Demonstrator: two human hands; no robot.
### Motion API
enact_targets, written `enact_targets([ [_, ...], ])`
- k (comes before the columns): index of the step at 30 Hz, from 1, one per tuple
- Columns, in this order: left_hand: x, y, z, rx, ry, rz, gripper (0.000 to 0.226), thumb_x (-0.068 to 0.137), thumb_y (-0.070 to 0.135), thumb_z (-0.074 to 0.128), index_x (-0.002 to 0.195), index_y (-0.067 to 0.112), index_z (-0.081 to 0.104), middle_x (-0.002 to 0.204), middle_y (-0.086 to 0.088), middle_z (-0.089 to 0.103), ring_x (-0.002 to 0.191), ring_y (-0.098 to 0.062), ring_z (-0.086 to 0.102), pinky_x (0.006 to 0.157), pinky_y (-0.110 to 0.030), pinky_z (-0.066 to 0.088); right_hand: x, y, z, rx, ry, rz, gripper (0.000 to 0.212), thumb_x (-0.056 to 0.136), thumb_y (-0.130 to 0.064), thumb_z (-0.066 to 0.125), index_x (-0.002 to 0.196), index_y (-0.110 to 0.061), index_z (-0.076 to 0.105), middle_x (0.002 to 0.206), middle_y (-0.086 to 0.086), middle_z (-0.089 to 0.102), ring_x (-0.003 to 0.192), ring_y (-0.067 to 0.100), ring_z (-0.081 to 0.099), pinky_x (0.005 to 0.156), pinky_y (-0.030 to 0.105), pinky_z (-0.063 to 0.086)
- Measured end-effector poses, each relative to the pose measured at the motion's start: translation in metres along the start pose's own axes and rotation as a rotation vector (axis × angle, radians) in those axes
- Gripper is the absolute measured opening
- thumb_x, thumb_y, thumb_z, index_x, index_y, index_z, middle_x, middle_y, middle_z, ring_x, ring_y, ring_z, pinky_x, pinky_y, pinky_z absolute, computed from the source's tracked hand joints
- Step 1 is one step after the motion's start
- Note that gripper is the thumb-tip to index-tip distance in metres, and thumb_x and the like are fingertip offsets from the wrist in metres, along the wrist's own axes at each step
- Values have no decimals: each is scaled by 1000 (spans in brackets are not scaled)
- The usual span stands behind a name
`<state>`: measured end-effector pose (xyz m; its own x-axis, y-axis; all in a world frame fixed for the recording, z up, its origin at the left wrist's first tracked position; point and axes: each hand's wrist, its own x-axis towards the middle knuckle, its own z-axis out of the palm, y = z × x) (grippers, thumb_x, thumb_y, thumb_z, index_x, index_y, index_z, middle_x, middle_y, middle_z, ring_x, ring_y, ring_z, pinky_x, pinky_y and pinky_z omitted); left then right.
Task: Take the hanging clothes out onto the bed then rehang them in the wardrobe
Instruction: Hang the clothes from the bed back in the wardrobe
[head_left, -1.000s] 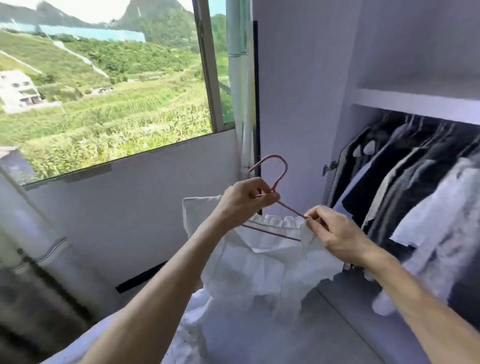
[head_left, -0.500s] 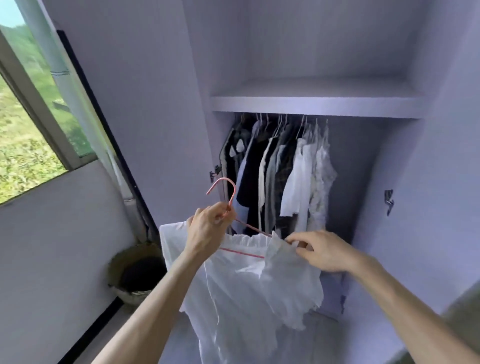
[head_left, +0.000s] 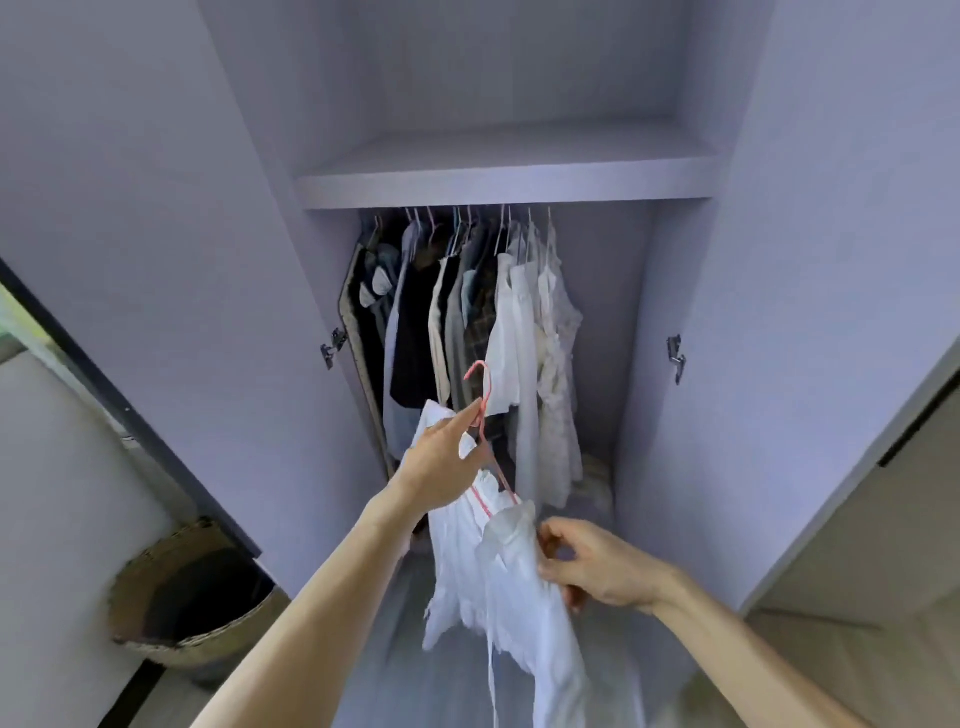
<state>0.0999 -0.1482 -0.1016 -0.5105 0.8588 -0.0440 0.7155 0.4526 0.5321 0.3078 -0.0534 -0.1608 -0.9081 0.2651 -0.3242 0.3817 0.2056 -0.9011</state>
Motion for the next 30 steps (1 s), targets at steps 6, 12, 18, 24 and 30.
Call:
enact_targets([
  [6,18,-8,10,71,-49,4,62,101,40,49,157,37,22,157,-1,36,141,-24,37,112,-41,36,2,17,8,241,249,49,5,97,-6,57,97,-5,53,81,8,54,56,12,54,54,26,47],
  [12,37,-20,-1,1,49,49,58,101,38,51,154,33,30,158,3,33,140,-24,38,112,-38,35,20,12,0,340,514,40,9,97,-5,55,90,-5,49,66,8,51,50,10,51,53,23,47],
  [18,83,-31,-37,84,173,91,60,100,40,51,155,34,27,162,0,25,148,-24,26,120,-44,27,90,-10,-56,280,656,11,8,96,-5,56,95,1,51,72,10,59,53,10,57,54,23,53],
  [24,159,-19,-92,197,384,180,70,100,44,51,159,34,14,167,-2,11,153,-25,9,124,-48,14,178,-25,-143,227,733,-7,9,98,-7,53,90,-9,50,82,11,58,61,18,58,69,36,58],
  [30,261,8,-131,406,518,300,74,98,50,48,159,34,9,168,-1,0,154,-24,-3,122,-55,3,231,-38,-242,131,763,-47,14,97,-10,55,86,-10,47,72,6,55,57,18,55,67,35,54],
])
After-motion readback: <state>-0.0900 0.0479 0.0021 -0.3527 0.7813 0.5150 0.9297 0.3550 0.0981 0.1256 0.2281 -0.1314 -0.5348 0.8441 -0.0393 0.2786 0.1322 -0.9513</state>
